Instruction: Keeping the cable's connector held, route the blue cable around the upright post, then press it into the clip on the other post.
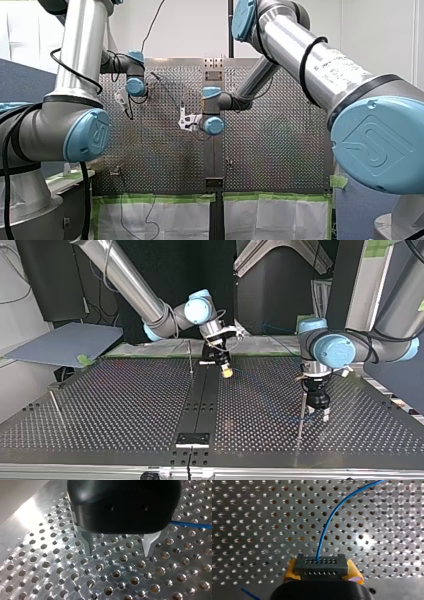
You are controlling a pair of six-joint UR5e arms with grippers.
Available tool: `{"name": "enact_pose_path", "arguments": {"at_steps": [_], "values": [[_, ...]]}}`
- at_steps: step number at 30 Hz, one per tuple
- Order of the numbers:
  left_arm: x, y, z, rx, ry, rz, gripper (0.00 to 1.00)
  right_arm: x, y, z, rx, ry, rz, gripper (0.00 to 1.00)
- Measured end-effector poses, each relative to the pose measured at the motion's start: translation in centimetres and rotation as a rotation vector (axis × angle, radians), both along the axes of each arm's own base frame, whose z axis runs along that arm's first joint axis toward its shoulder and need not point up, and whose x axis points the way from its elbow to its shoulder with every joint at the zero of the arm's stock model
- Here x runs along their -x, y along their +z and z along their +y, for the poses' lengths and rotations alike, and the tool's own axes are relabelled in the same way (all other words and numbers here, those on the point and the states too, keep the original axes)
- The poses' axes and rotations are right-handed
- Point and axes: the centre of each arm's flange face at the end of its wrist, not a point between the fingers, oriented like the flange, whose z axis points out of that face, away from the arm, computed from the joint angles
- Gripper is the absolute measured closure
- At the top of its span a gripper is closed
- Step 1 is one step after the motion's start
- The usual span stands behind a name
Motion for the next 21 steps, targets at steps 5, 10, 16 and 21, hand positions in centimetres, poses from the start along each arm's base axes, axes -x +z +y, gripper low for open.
{"name": "enact_pose_path", "arguments": {"at_steps": [5,10,16,21], "values": [[0.0,0.0,0.1,0.014,-0.001,-0.003,0.02,0.8,-1.7,0.6,-0.02,-0.018,0.021,1.0],[-0.1,0.1,0.3,0.023,0.001,-0.009,0.02,1.6,-3.2,1.0,-0.027,-0.042,0.028,1.0],[-0.2,0.2,0.6,0.036,0.004,-0.022,0.02,2.6,-6.9,1.8,-0.048,-0.063,0.051,1.0],[-0.3,0.2,0.7,0.039,0.006,-0.024,0.02,3.7,-11.1,3.1,-0.089,-0.091,0.095,1.0]]}}
